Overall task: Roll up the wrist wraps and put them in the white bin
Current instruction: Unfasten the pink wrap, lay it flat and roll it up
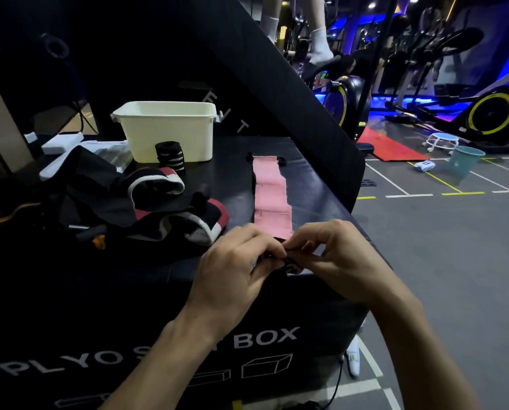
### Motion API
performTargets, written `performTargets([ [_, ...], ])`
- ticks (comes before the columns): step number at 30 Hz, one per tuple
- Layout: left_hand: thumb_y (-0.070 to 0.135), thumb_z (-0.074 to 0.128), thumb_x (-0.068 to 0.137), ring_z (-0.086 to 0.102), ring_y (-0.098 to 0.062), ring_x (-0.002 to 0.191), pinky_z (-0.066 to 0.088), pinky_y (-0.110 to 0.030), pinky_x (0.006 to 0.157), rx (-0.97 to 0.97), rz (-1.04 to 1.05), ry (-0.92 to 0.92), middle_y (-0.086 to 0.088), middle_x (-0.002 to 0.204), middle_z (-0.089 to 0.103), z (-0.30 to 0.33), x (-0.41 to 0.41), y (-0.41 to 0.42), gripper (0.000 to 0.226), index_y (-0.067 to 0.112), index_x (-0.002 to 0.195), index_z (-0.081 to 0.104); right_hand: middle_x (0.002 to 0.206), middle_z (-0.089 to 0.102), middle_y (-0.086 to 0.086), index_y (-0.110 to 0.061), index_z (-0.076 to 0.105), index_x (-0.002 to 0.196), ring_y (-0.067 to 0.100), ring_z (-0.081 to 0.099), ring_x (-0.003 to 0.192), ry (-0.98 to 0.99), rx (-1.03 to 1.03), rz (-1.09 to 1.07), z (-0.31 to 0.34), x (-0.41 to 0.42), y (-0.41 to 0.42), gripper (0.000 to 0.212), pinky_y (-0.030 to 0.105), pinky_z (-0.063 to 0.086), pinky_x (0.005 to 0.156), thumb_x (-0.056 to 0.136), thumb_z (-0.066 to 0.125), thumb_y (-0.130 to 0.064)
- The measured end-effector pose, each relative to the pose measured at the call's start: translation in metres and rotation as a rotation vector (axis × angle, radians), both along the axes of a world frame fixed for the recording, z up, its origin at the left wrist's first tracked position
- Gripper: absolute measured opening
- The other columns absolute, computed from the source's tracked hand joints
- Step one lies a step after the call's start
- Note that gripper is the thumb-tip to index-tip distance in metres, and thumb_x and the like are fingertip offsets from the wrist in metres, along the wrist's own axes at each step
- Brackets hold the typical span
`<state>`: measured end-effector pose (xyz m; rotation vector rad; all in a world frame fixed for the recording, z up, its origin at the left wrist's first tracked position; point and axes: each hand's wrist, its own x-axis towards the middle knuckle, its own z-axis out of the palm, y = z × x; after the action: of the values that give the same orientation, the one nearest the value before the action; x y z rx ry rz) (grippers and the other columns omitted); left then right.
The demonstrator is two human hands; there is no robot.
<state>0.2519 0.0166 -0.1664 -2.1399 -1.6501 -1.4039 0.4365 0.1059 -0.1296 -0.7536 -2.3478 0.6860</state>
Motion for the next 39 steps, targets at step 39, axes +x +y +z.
performTargets([
  [39,0.020,0.076,0.093,0.073,-0.017,0.077,0.058,-0.030,0.077,-0.377,-0.183,-0.431,0.004,0.079,0.076,0.011,0.000,0.017,0.008,0.021,0.085,0.075,0.090,0.077,-0.013,-0.019,0.079,0.098,0.008,0.074,0.089,0.181,-0.029,0.011,-0.023,0.015,0.000,0.013,0.029,0.058,0.083,0.088,0.079,-0.011],
])
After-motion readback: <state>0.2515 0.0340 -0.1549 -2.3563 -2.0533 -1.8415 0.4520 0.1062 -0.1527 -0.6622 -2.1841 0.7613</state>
